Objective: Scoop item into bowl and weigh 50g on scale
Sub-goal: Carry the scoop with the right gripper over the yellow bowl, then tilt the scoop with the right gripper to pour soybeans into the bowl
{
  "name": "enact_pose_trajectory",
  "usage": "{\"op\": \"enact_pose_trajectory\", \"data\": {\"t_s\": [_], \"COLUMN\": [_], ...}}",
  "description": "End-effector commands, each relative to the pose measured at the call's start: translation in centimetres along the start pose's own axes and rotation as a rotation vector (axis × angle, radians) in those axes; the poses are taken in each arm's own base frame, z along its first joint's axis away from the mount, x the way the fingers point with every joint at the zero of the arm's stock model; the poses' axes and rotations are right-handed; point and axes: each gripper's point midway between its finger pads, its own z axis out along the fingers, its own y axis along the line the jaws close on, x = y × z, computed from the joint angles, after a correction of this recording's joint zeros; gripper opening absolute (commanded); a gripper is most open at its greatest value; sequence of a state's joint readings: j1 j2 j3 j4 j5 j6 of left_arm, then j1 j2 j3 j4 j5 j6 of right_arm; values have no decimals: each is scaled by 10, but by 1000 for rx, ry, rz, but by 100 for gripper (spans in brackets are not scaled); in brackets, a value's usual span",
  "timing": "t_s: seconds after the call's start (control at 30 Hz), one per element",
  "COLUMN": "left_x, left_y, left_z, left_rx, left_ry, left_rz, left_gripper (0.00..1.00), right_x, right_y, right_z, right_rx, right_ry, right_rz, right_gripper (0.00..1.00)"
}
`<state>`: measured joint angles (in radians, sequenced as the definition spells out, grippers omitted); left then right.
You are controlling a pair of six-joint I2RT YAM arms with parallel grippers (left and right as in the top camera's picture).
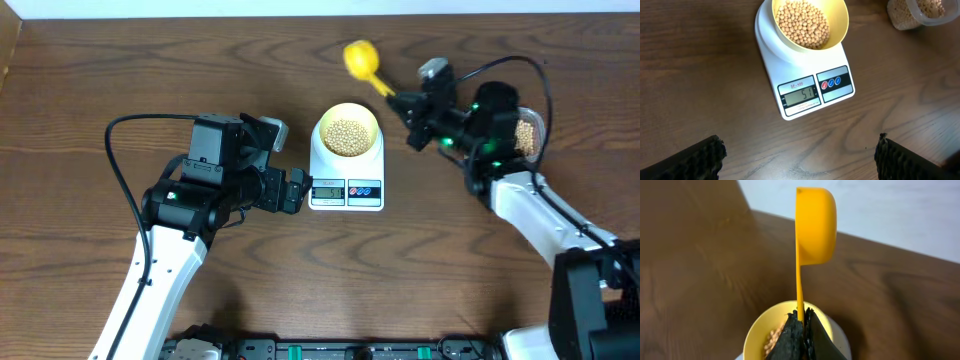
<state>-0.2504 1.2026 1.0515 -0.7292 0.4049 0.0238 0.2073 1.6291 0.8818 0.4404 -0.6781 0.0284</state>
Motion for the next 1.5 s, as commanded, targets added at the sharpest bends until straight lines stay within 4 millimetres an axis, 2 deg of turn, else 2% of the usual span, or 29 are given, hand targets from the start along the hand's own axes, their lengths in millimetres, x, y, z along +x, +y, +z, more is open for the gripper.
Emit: {"op": "enact_pose_trajectory", "data": {"t_s": [0.0, 0.13, 0.4, 0.53, 0.7, 0.87, 1.0, 1.27, 1.37, 1.47], "left_x": [-1, -1, -1, -1, -1, -1, -1, -1, -1, -1], "left_y": [2, 2, 2, 2, 2, 2, 2, 2, 2, 2], "left_z": [0, 0, 0, 0, 0, 0, 0, 0, 0, 0], "left_rx": [-8, -8, -8, -8, -8, -8, -8, -8, -8, -8], "left_ry": [-3, -3, -3, -3, -3, -3, -3, -3, -3, -3], "left_rz": [8, 8, 8, 8, 8, 8, 8, 8, 8, 8], "left_gripper": [98, 98, 98, 98, 98, 98, 98, 98, 98, 98], "right_x": [11, 37, 53, 70, 67, 67, 82, 84, 84, 95], "right_y": [5, 7, 20, 26, 33, 32, 17, 19, 27, 26], "right_z": [10, 16, 19, 17, 15, 14, 8, 8, 8, 3], "right_rx": [31, 84, 57, 35, -1, 8, 89, 82, 67, 80], "right_ry": [47, 157, 218, 282, 274, 278, 353, 363, 368, 428], "right_rz": [-112, -214, -203, -166, -151, -152, -202, -204, -212, -259], "right_gripper": [1, 1, 1, 1, 1, 1, 1, 1, 1, 1]}}
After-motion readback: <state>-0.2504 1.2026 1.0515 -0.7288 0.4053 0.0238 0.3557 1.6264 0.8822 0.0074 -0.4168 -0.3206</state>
